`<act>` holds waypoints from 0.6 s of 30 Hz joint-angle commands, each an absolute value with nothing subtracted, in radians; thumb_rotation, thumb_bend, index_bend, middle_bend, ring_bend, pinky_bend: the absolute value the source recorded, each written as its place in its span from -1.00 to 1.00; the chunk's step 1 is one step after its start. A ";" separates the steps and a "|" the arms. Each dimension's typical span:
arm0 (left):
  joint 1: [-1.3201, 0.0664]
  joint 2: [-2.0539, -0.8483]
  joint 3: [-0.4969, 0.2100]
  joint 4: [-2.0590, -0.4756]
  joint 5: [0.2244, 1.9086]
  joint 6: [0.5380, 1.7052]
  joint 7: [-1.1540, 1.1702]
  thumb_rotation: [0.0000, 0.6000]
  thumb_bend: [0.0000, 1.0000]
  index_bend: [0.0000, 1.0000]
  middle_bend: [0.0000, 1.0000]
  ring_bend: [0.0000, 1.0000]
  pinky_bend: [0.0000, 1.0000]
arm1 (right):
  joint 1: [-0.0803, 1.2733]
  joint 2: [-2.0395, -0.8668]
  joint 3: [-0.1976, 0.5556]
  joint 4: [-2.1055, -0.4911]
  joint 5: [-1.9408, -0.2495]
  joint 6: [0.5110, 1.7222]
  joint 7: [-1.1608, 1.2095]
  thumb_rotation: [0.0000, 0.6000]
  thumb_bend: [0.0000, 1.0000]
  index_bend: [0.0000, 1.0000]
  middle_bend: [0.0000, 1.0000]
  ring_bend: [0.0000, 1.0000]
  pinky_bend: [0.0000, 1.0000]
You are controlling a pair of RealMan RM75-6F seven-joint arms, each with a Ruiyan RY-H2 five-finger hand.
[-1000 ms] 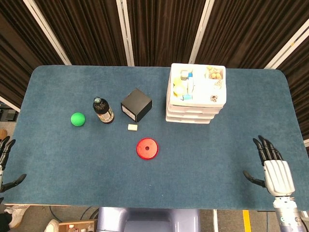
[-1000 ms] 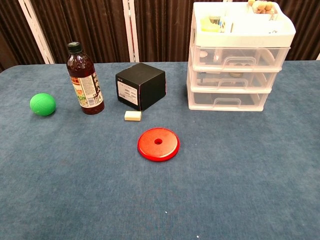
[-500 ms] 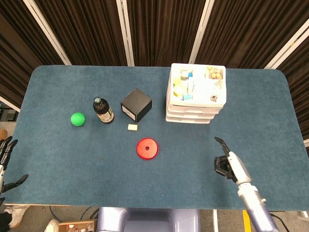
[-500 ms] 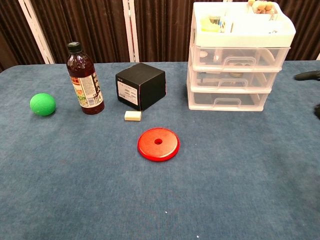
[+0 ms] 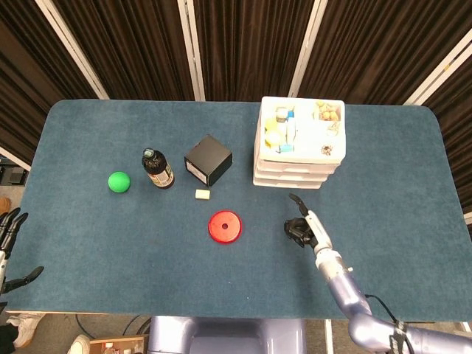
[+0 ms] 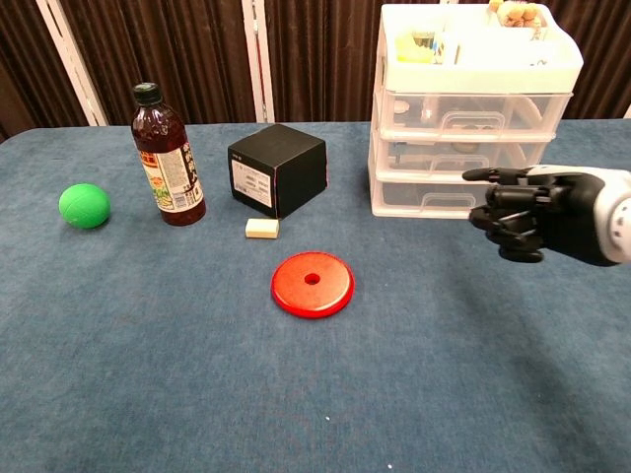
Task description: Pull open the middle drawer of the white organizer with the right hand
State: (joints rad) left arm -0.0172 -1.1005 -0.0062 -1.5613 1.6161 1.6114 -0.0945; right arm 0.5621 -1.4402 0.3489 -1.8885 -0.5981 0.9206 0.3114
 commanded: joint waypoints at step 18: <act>-0.028 -1.084 -0.008 -1.580 1.585 1.573 -0.128 1.00 -0.96 -0.98 -1.00 -1.00 -0.99 | 0.704 -1.576 0.485 -1.567 -0.363 0.759 0.366 1.00 0.87 -0.98 0.64 0.70 0.82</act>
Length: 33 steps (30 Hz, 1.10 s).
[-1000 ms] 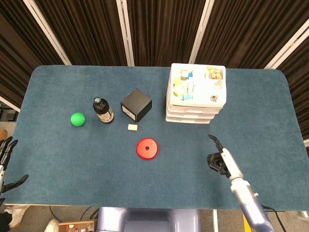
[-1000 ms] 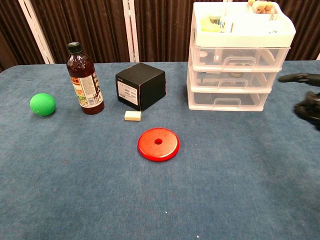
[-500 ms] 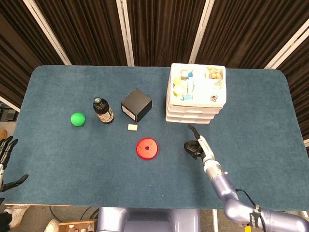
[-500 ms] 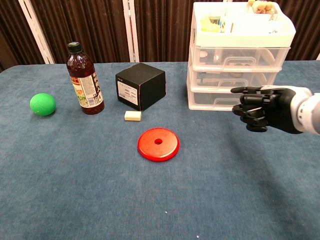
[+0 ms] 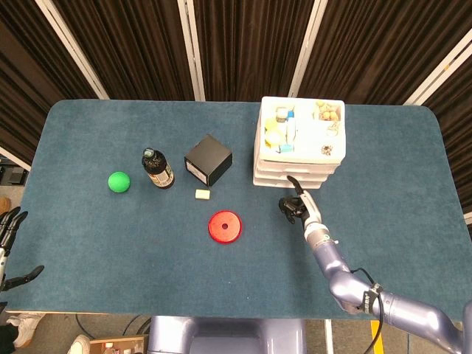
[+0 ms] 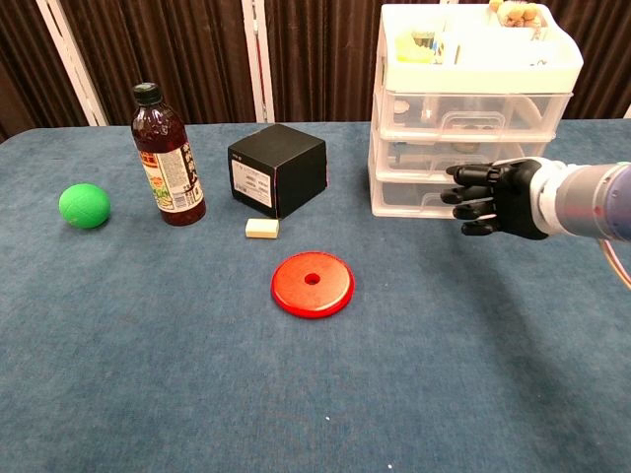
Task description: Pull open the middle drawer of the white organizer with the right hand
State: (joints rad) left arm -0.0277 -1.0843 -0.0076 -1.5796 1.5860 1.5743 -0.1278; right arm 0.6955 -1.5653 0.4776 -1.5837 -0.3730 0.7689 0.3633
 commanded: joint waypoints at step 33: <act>-0.029 -1.079 -0.003 -1.590 1.578 1.562 -0.138 1.00 -0.95 -0.97 -1.00 -1.00 -0.99 | 0.710 -1.601 0.485 -1.578 -0.343 0.716 0.362 1.00 0.87 -0.52 0.63 0.70 0.82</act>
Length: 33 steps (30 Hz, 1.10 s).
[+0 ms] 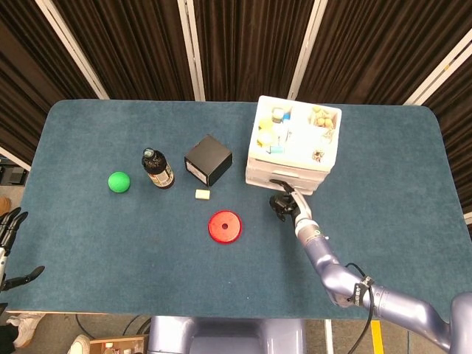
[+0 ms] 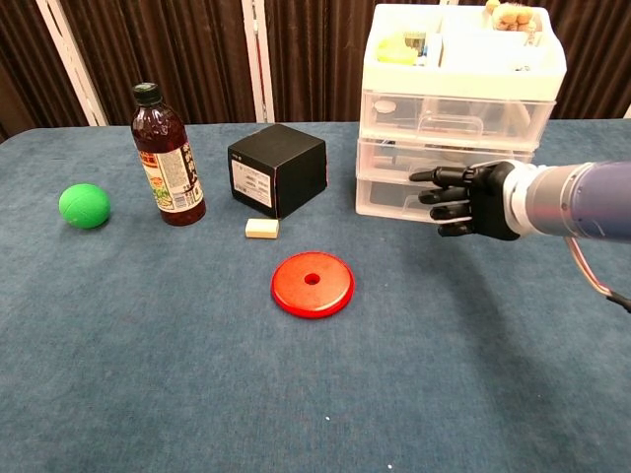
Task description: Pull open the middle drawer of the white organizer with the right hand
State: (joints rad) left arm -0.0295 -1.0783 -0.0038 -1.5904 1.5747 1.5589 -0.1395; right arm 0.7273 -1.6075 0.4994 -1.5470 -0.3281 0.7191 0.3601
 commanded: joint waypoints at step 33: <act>-0.018 -1.104 -0.008 -1.553 1.620 1.622 -0.126 1.00 -0.95 -0.96 -1.00 -1.00 -0.99 | 0.517 -1.549 0.277 -1.916 -0.870 1.218 0.091 1.00 0.55 -0.92 0.51 0.59 0.73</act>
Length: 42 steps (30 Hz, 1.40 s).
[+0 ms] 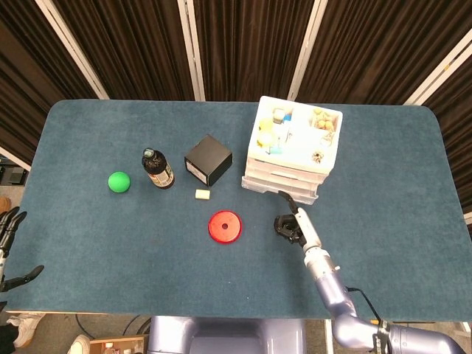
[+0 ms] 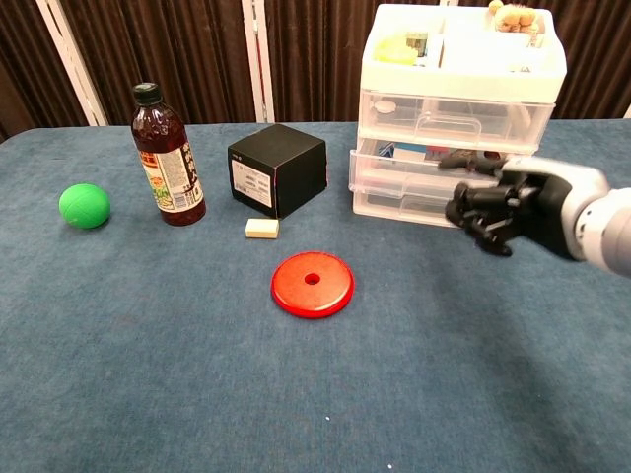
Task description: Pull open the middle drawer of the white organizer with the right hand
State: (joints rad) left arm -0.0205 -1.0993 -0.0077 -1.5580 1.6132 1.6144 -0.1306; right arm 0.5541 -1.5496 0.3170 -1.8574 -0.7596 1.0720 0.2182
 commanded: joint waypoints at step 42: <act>-0.023 -1.102 -0.009 -1.559 1.602 1.604 -0.141 1.00 -0.95 -0.96 -1.00 -1.00 -0.99 | 0.624 -1.551 0.390 -1.744 -0.545 1.119 -0.135 1.00 0.61 -0.19 0.54 0.61 0.73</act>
